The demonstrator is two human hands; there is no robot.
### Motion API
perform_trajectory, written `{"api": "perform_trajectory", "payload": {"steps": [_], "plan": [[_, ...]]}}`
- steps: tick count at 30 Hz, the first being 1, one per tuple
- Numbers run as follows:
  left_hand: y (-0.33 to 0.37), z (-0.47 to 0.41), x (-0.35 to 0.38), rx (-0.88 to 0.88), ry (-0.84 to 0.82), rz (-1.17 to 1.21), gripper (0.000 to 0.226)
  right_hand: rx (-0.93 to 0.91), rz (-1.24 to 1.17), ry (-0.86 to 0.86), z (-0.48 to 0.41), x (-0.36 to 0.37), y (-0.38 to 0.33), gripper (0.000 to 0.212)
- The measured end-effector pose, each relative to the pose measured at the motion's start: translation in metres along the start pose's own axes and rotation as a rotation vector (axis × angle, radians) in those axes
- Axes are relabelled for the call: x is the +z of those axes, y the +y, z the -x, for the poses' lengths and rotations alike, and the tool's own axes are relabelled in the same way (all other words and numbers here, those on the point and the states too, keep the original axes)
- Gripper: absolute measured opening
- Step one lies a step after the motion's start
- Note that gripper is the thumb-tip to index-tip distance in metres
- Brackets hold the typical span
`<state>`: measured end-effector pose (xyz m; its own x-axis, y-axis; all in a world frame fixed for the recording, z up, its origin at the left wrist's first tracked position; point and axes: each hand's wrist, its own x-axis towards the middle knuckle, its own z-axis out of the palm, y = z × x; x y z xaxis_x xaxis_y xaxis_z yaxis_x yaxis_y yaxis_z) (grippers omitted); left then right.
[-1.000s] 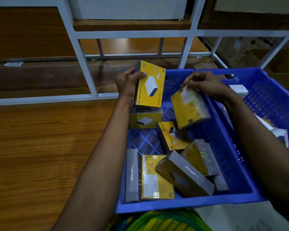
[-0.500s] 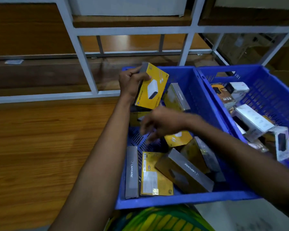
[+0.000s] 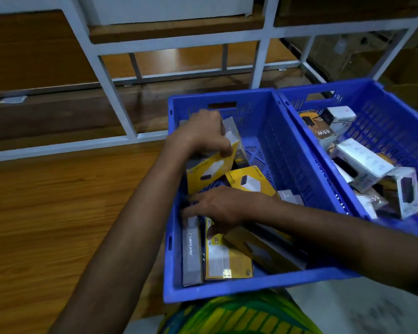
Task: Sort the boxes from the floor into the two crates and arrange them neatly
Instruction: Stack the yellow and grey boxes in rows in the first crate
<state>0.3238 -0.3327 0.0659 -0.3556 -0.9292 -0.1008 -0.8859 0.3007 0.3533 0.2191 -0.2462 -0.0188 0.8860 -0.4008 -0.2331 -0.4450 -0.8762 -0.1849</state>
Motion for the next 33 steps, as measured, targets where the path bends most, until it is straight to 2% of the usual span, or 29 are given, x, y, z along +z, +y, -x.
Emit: {"api": "perform_trajectory", "payload": {"steps": [3,6,8,10,12,15,16,18,20,22,23,25,26,30,33], "plan": [[-0.004,0.000,0.022,-0.066,-0.172,-0.128,0.033,-0.036,0.113,0.036,-0.001,-0.003,-0.002,0.067],[-0.011,0.003,0.030,-0.137,-0.219,-0.108,0.031,-0.070,0.190,0.087,0.003,-0.005,-0.004,0.064],[-0.013,0.007,0.028,-0.140,-0.186,-0.207,0.052,-0.086,0.187,0.082,0.004,-0.011,0.000,0.052],[-0.013,0.013,0.022,-0.117,-0.073,-0.303,0.073,-0.126,0.105,0.081,0.004,-0.021,0.010,0.045],[-0.012,0.020,0.013,-0.077,0.020,-0.131,0.070,-0.136,-0.008,0.103,0.009,-0.034,0.027,0.045],[-0.011,0.035,-0.001,-0.038,0.055,0.320,0.043,0.064,-0.243,0.186,0.038,-0.062,0.055,0.049],[-0.009,0.040,-0.004,-0.048,0.053,0.429,0.045,0.164,-0.328,0.227,0.050,-0.071,0.063,0.049],[-0.003,0.046,-0.007,-0.077,0.080,0.536,0.062,0.302,-0.519,0.375,0.073,-0.082,0.083,0.047],[0.000,0.046,-0.006,-0.070,0.157,0.493,0.069,0.413,-0.672,0.565,0.089,-0.083,0.101,0.044],[0.001,0.041,-0.002,-0.070,0.259,0.307,0.053,0.514,-0.764,0.696,0.097,-0.078,0.118,0.045],[0.002,0.036,0.001,-0.080,0.323,0.190,0.060,0.556,-0.781,0.740,0.100,-0.076,0.125,0.048],[0.004,0.021,0.006,-0.091,0.425,0.115,0.078,0.623,-0.777,0.818,0.104,-0.072,0.135,0.052],[0.008,0.013,0.008,-0.089,0.452,0.137,0.079,0.652,-0.759,0.852,0.106,-0.070,0.138,0.053],[0.028,-0.020,0.014,-0.053,0.374,0.270,0.069,0.719,-0.528,0.947,0.110,-0.064,0.139,0.048],[0.039,-0.041,0.022,-0.005,0.279,0.356,0.069,0.759,-0.298,0.922,0.104,-0.061,0.133,0.049]]}}
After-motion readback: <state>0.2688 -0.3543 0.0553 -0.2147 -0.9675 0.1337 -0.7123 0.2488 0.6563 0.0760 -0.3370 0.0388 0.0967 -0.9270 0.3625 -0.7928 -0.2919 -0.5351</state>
